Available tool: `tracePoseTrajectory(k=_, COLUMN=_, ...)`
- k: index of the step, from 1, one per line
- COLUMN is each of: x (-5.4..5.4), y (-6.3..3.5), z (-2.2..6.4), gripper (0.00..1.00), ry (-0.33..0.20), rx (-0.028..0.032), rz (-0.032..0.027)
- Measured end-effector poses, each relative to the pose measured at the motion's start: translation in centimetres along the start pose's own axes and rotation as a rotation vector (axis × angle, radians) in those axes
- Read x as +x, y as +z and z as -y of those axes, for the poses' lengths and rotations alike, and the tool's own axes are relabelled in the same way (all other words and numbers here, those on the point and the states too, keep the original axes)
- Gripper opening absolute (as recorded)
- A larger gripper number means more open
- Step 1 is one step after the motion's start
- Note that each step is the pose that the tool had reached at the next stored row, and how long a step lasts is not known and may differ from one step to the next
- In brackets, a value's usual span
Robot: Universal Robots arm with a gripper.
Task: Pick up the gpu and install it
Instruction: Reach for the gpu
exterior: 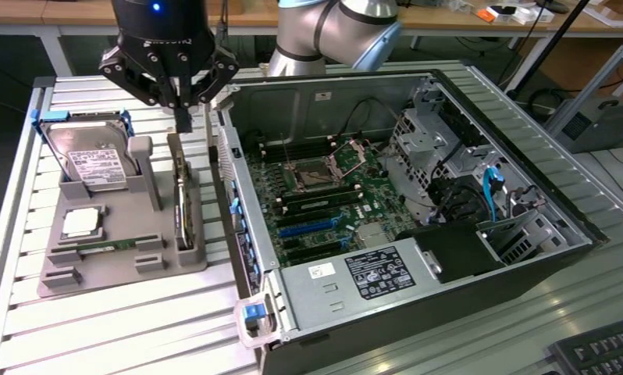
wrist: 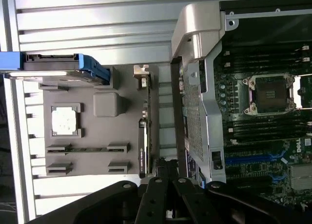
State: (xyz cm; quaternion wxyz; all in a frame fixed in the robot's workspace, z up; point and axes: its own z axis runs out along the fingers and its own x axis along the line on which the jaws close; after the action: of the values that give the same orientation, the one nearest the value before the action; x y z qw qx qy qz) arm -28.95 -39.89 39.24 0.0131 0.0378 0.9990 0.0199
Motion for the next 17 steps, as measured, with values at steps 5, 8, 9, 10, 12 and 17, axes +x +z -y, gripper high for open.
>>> tracePoseTrajectory(k=5, x=0.24, y=0.0, z=0.02, gripper=0.11, ry=0.0, rx=0.0, rz=0.0)
tracePoseTrajectory(k=8, x=0.37, y=0.0, z=0.03, gripper=0.11, ry=0.0, rx=0.0, rz=0.0)
tracePoseTrajectory(k=9, x=0.43, y=0.0, z=0.03, gripper=0.11, ry=0.0, rx=0.0, rz=0.0)
tracePoseTrajectory(k=10, x=0.48, y=0.0, z=0.04, gripper=0.11, ry=0.0, rx=0.0, rz=0.0001)
tracePoseTrajectory(k=12, x=0.63, y=0.0, z=0.05, gripper=0.11, ry=0.0, rx=-0.0001, rz=0.0001)
tracePoseTrajectory(k=17, x=0.95, y=-0.01, z=0.07, gripper=0.11, ry=0.0, rx=0.0, rz=0.0)
